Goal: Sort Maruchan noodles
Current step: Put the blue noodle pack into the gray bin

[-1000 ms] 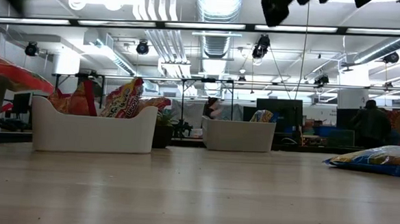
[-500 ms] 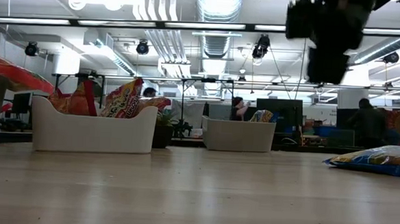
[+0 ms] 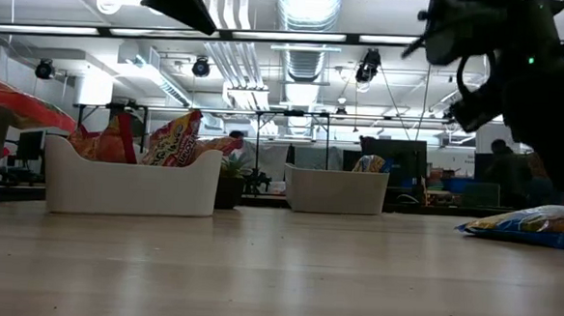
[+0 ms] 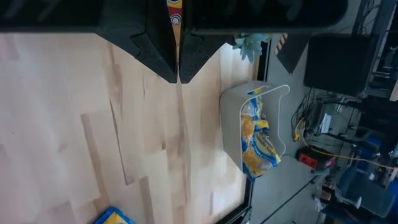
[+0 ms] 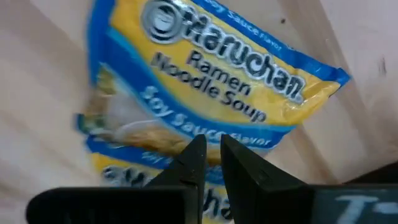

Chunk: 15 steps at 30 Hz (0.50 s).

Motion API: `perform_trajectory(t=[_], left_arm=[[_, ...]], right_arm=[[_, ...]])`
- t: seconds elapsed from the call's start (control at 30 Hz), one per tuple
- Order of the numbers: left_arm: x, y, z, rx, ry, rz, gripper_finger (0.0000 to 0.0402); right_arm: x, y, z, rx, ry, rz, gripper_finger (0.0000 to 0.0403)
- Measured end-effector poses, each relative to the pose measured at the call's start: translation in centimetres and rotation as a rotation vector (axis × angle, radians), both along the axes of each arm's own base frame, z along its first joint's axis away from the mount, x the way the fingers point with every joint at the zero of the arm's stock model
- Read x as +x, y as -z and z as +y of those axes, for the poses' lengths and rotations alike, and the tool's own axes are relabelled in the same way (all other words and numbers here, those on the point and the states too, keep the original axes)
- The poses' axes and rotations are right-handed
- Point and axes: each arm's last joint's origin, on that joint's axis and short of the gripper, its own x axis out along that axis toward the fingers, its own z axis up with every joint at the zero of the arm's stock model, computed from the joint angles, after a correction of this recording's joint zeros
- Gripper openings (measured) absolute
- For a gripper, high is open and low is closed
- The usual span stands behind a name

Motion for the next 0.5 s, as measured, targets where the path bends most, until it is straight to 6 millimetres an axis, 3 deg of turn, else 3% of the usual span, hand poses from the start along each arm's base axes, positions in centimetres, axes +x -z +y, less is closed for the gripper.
perform_trajectory(t=[0.23,0.37,0.5], left_arm=[[0.2,-0.3,-0.1,-0.013,0.0,-0.035,0.0],[0.4,-0.3,-0.1,-0.023,0.0,-0.061,0.0],[0.6,-0.5,-0.2,-0.039,-0.003,-0.093,0.0]], right_arm=[[2.4,3.3,0.1,-0.047,-0.149,-0.026,0.0038],[5.7,4.6,0.2,-0.123,-0.242,-0.274,0.0038],[8.8,4.3,0.2,-0.215,-0.278,-0.537,0.0038]])
